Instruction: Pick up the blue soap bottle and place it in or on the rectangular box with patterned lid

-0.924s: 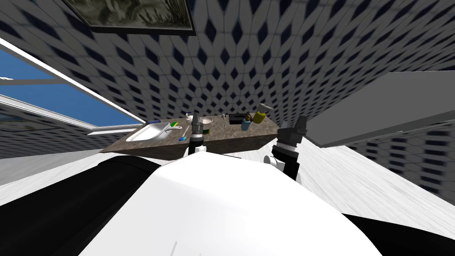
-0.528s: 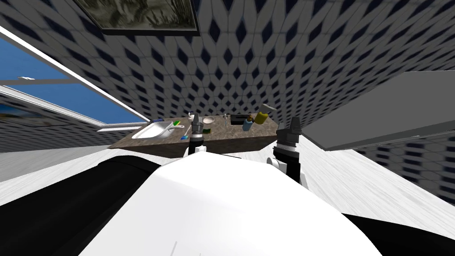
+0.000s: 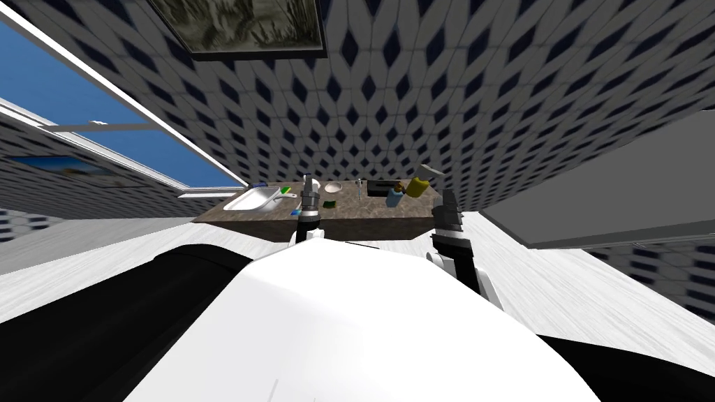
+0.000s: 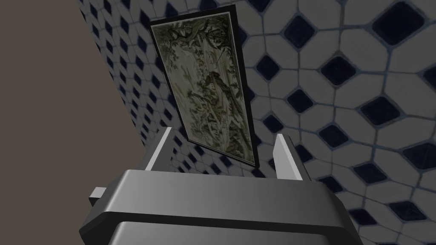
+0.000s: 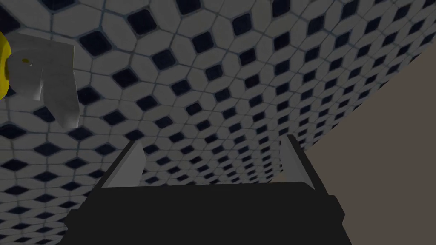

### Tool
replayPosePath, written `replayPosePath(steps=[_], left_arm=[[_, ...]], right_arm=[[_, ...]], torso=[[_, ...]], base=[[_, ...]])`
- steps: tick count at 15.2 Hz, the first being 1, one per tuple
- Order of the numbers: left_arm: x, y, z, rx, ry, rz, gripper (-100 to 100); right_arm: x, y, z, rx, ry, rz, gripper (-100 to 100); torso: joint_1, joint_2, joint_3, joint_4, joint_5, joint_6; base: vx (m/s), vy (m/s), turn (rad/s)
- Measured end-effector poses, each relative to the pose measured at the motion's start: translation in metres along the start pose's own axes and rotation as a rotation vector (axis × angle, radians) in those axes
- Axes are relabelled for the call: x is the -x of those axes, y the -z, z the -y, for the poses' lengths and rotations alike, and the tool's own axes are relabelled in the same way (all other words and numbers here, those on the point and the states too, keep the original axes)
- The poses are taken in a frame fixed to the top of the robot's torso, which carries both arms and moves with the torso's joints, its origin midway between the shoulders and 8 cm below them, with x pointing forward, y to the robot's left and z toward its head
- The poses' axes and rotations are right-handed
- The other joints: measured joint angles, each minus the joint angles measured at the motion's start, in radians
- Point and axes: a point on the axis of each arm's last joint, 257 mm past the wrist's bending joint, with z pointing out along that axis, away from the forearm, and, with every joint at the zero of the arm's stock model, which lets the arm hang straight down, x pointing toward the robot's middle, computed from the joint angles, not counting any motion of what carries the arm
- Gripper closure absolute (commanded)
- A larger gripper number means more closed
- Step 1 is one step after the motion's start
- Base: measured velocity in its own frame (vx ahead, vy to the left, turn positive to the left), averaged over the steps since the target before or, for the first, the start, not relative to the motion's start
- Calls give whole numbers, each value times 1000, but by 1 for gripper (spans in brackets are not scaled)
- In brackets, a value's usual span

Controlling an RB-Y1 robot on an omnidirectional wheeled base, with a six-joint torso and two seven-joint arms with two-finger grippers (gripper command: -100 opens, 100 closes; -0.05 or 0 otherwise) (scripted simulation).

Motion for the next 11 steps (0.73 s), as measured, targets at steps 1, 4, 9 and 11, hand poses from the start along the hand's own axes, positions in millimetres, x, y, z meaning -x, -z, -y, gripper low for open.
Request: replayPosePath(steps=[1,4,9,11], left_arm=[[0,0,0,0,0,0,0],[0,0,0,0,0,0,0],[0,0,0,0,0,0,0],[0,0,0,0,0,0,0]], right_arm=[[0,1,4,-13,22,-18,-100],[-1,5,22,-60,86,-69,-100],[-2,20,52,-138,195,-153,-100],[-2,24,63,-167,238,-185,-100]], torso=[[0,0,0,0,0,0],[0,0,0,0,0,0],[0,0,0,0,0,0],[0,0,0,0,0,0]], base=[[1,15,97],[-2,19,164],[-3,19,143],[-2,18,111]])
